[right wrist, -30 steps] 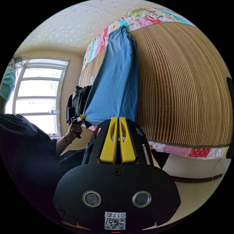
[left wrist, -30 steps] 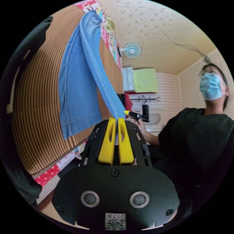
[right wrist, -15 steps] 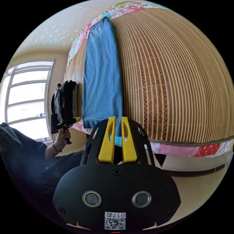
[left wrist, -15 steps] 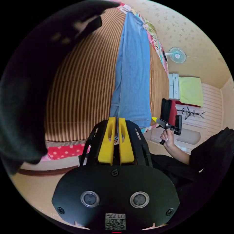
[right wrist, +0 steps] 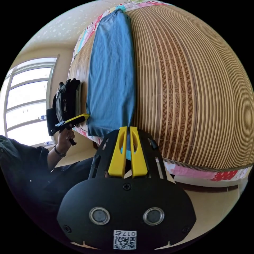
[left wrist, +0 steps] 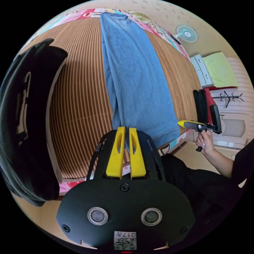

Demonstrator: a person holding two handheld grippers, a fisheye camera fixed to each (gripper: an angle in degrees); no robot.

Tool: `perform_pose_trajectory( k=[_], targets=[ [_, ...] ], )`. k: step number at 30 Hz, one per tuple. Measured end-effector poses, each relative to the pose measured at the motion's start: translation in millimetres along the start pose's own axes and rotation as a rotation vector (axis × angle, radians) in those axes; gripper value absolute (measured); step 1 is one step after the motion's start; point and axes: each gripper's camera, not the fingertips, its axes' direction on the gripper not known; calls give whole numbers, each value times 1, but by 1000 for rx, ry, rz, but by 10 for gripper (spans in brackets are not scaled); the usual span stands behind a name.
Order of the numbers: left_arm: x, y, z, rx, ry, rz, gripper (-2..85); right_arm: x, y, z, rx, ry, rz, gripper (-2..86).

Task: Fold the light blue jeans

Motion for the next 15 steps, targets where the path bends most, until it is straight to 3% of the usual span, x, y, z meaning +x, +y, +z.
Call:
perform_pose_trajectory(
  k=[6,15],
  targets=[
    [-10,5,-36,117,274,-56,-9,-14,19,-34,95,-137,39,13],
    [-24,9,3,83,136,-206,1,-9,19,-7,-21,-40,45,33]
  ],
)
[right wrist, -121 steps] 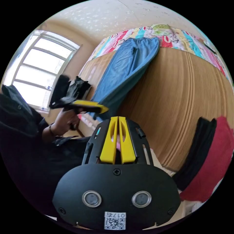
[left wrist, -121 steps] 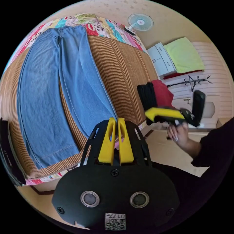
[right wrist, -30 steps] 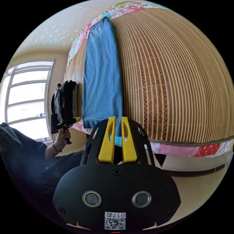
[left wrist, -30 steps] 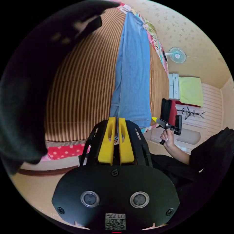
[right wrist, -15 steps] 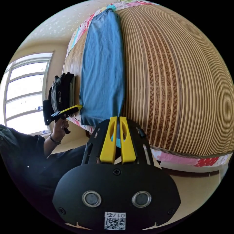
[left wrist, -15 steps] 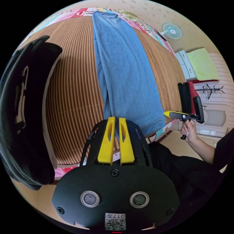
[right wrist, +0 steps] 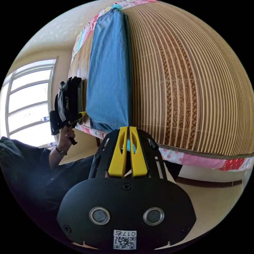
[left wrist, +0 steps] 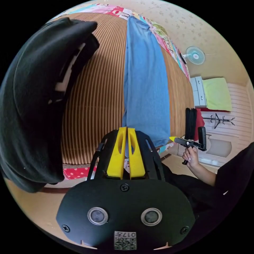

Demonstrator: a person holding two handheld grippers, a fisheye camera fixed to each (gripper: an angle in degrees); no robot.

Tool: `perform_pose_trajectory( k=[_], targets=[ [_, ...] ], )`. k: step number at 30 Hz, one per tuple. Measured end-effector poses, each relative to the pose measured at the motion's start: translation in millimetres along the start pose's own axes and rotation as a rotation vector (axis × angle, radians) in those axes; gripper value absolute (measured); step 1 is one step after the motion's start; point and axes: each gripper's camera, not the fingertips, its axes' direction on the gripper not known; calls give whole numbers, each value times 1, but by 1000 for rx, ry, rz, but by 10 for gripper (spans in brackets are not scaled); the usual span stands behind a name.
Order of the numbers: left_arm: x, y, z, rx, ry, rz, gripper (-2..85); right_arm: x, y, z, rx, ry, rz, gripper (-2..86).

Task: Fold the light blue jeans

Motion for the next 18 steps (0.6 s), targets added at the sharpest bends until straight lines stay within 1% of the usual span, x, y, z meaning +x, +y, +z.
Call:
perform_pose_trajectory(
  k=[2,4,6,8,9,11,14,16,18],
  targets=[
    [5,-3,-2,40,-20,7,32,-3,3,-12,62,-17,0,64],
    [10,-9,-2,96,40,40,81,-6,-3,-25,131,-18,-2,85],
    [9,-20,10,63,71,48,93,-8,-18,-29,146,-40,-28,94],
    [10,-29,28,0,56,58,89,-11,-42,-17,75,-32,-72,87],
    [12,-31,36,-20,46,82,67,-13,-47,-11,40,-18,-81,77],
    [15,-30,49,-85,41,112,40,-25,-48,10,-113,49,-120,48],
    [29,-12,57,-171,16,193,20,-41,-10,7,-138,189,-145,38],
    [37,13,78,-327,34,217,20,-37,15,9,-214,175,-99,38],
    [35,32,92,-438,69,174,29,-29,38,6,-278,137,-51,40]
  ],
)
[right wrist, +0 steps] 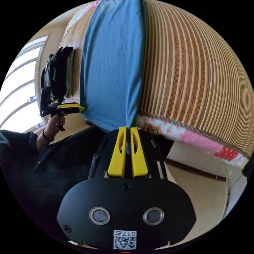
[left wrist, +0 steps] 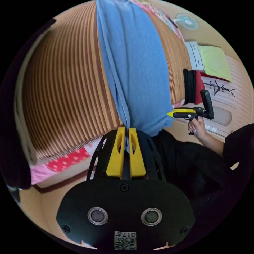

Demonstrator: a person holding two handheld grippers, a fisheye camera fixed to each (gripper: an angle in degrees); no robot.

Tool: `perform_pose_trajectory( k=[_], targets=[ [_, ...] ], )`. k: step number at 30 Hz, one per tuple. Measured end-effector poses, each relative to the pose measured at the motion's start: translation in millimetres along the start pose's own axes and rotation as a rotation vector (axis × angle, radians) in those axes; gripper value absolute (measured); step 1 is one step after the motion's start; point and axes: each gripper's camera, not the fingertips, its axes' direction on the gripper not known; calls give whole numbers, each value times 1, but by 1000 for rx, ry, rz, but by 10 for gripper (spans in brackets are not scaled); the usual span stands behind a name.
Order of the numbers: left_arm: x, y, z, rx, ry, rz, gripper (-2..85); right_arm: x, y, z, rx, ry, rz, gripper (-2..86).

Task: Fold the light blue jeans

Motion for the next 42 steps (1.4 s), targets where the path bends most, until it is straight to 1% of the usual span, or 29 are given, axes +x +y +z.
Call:
perform_pose_trajectory(
  k=[1,2,3,4,5,7,9,11,13,15,17,19,21,22,24,27,29,31,32,37,42],
  targets=[
    [-1,7,3,-11,8,-25,40,4,12,-5,-10,-33,18,44],
    [-1,11,-1,10,10,-32,47,7,21,-19,37,-56,32,51],
    [-3,14,-15,90,31,-40,59,9,24,-28,76,-72,37,55],
    [-7,12,-33,190,77,-40,68,17,25,-47,159,-114,49,67],
    [-11,9,-42,237,104,-41,75,28,21,-64,232,-165,58,78],
    [-33,-19,-68,381,180,-60,107,47,3,-82,302,-238,55,93],
    [-51,-51,-80,452,204,-83,125,64,-23,-96,347,-301,42,107],
    [-63,-80,-88,516,192,-89,124,75,-60,-110,382,-322,7,119],
    [-73,-112,-97,577,183,-80,102,77,-84,-117,396,-336,-34,116],
    [-78,-128,-102,602,188,-68,98,74,-104,-123,410,-359,-64,110],
    [-80,-142,-106,611,191,-56,96,67,-127,-127,403,-429,-101,107],
    [-81,-153,-107,593,182,-51,78,59,-141,-127,378,-490,-129,106],
    [-87,-156,-105,558,180,-64,51,52,-149,-126,354,-509,-146,94],
    [-95,-157,-102,521,205,-65,27,49,-151,-125,344,-516,-153,80],
    [-110,-153,-99,498,287,-56,17,49,-149,-124,322,-551,-141,57],
    [-126,-130,-109,515,416,-5,7,55,-129,-133,346,-701,-167,34],
    [-122,-111,-122,533,507,85,3,54,-101,-144,365,-845,-195,26],
    [-106,-78,-142,548,629,218,1,43,-72,-157,383,-921,-242,22],
    [-101,-69,-148,550,649,246,0,30,-48,-169,398,-961,-284,21],
    [-34,32,-213,567,781,493,-2,-47,59,-228,446,-1052,-467,18],
    [48,109,-294,614,847,707,-1,-152,156,-313,519,-982,-694,17]
  ],
)
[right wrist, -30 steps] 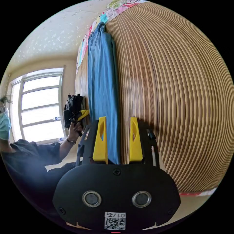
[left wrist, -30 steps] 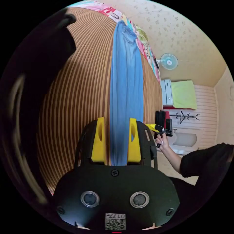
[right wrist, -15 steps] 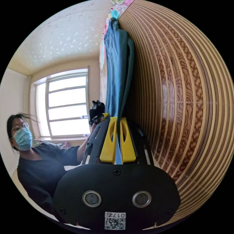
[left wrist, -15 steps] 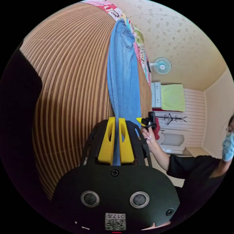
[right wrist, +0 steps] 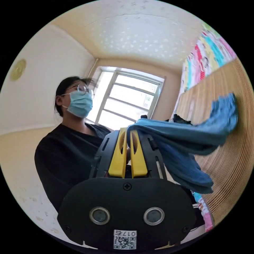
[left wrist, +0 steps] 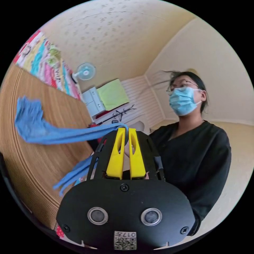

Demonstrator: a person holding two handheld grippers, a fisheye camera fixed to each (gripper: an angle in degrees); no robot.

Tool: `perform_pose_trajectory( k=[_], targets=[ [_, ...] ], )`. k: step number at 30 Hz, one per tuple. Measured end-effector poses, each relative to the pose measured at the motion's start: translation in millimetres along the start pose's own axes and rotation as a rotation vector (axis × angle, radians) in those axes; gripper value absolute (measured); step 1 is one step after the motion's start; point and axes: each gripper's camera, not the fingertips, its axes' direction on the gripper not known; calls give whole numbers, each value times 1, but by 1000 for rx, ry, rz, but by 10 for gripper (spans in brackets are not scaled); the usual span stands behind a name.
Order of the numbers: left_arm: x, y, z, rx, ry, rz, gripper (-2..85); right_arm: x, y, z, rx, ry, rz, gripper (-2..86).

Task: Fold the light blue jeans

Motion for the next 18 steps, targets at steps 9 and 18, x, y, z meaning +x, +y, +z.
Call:
perform_pose_trajectory(
  k=[9,18],
  targets=[
    [121,-113,11,15,-44,157,2,-180,-91,47,-42,213,-237,12],
    [-65,-180,-4,-71,-319,-67,8,-43,-175,34,-30,524,38,10]
  ],
)
